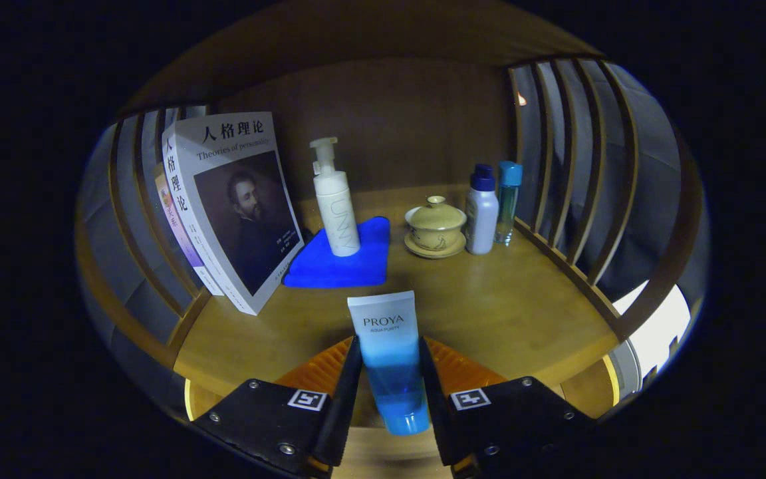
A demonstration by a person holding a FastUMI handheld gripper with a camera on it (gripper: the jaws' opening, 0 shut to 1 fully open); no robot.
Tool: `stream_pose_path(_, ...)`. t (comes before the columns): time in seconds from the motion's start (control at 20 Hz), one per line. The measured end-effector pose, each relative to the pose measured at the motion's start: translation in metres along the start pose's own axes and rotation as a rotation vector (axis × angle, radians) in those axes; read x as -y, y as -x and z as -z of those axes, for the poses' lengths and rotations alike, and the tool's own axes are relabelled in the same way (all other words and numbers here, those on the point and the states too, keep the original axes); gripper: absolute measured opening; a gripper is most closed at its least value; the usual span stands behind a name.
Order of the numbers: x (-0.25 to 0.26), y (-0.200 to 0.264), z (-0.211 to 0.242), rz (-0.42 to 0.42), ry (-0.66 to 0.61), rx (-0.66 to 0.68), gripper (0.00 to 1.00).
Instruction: Pull open the drawer, take out the items inside it, and place them on the countertop above the cabinet.
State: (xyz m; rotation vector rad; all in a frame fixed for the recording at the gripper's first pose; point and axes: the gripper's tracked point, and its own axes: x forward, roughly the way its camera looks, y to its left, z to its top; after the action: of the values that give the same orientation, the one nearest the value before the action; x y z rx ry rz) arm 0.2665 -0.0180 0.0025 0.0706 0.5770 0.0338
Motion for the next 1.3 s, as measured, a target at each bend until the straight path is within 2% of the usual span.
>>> stream_pose_path(0.2, 0.004, -0.003, 0.001, -0.019, -0.009, 0.054, 0.58)
stream_pose_path(0.35, 0.006, 0.010, -0.009, -0.024, 0.033, 0.133, 0.94)
stream_pose_path(0.5, 0.000, 0.038, -0.014, -0.038, 0.068, 0.199, 0.95)
stream_pose_path(0.75, -0.007, 0.096, -0.013, -0.039, 0.058, 0.325, 0.95)
stream_pose_path(1.0, -0.017, 0.152, -0.012, -0.050, 0.117, 0.442, 0.95)
stream_pose_path(1.3, -0.022, 0.200, 0.017, -0.038, 0.167, 0.517, 0.95)
